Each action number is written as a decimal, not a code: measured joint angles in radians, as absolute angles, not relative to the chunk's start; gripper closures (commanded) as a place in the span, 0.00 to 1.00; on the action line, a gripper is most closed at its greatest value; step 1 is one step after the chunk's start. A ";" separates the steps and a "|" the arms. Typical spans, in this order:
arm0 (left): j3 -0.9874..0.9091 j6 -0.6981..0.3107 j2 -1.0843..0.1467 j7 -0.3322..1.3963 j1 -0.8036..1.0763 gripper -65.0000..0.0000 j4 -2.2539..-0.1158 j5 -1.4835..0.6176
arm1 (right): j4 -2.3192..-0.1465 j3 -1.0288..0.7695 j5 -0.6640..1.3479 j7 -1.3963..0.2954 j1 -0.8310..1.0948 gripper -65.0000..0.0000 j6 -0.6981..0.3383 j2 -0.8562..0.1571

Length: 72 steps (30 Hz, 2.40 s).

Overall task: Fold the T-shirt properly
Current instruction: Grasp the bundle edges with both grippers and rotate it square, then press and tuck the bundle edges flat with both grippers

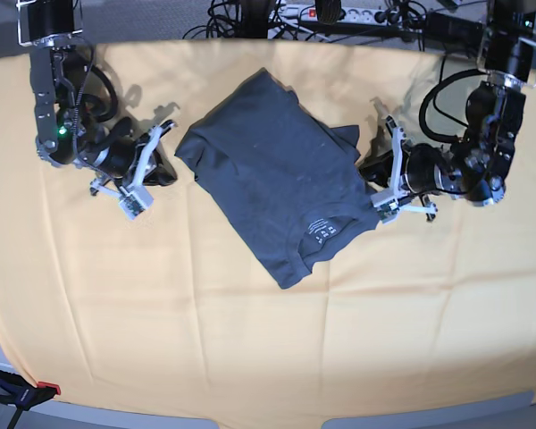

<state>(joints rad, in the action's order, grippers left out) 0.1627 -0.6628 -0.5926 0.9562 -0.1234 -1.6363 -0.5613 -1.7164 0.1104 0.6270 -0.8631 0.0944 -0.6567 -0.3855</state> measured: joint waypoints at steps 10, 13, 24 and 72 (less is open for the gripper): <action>0.225 -0.606 -0.568 0.572 -0.179 1.00 -1.422 -0.409 | -1.774 0.121 0.767 -0.915 0.184 1.00 -0.689 -0.385; 0.327 -0.605 -0.534 0.411 -0.266 1.00 -1.298 -0.321 | -1.855 0.122 0.761 -0.928 0.233 1.00 -0.672 -0.383; 0.505 -0.516 -0.347 0.427 -0.544 1.00 -1.090 -0.129 | -2.005 0.122 0.569 -0.933 0.344 1.00 -0.496 -0.271; 0.219 -0.690 -0.503 0.976 -0.357 1.00 -1.416 -1.019 | -2.204 0.079 0.569 -0.824 0.371 1.00 -0.611 -0.316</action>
